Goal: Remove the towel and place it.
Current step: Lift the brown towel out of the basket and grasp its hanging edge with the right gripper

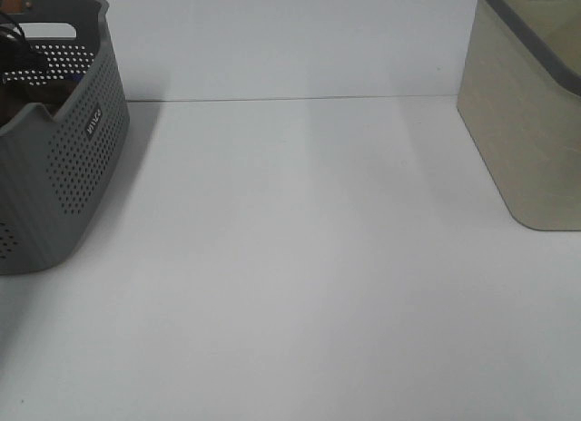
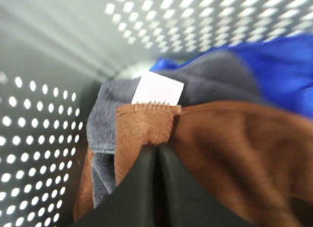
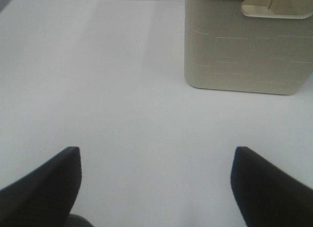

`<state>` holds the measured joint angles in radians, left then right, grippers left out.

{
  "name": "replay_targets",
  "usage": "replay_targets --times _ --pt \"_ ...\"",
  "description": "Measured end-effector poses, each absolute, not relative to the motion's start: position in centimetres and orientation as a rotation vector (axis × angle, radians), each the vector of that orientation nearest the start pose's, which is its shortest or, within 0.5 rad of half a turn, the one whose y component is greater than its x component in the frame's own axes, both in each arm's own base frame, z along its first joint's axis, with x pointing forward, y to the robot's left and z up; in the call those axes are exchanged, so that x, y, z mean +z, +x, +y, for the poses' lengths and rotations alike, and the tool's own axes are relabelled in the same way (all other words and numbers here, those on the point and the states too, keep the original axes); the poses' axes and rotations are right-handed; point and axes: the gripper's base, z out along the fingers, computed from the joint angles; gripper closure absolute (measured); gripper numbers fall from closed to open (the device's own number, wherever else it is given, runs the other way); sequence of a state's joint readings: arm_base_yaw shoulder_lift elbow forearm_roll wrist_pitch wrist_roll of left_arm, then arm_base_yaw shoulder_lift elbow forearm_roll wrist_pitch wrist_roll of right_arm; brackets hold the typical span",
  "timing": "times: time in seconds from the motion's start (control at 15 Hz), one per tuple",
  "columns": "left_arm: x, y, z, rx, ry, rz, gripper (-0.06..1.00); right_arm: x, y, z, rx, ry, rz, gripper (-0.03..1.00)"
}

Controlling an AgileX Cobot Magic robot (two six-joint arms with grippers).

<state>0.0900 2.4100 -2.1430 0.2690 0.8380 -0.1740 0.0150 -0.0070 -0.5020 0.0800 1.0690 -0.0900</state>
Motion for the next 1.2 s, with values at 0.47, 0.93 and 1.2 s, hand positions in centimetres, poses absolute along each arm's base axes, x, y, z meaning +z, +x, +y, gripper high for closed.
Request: replay_targets --times 0.47,0.93,1.2 --pt "29.9 51.2 1.9 0.223 -0.029 2.314 0.94 27.7 -0.7 0.6 0.049 -0.111 2.038 0.18" --pt "41.7 45.1 -9.0 0.011 0.278 2.011 0.94 27.7 -0.7 0.6 0.047 -0.111 2.038 0.18" --pt "45.3 40.9 -14.6 -0.111 0.462 1.909 0.94 27.7 -0.7 0.6 0.046 -0.11 2.038 0.19"
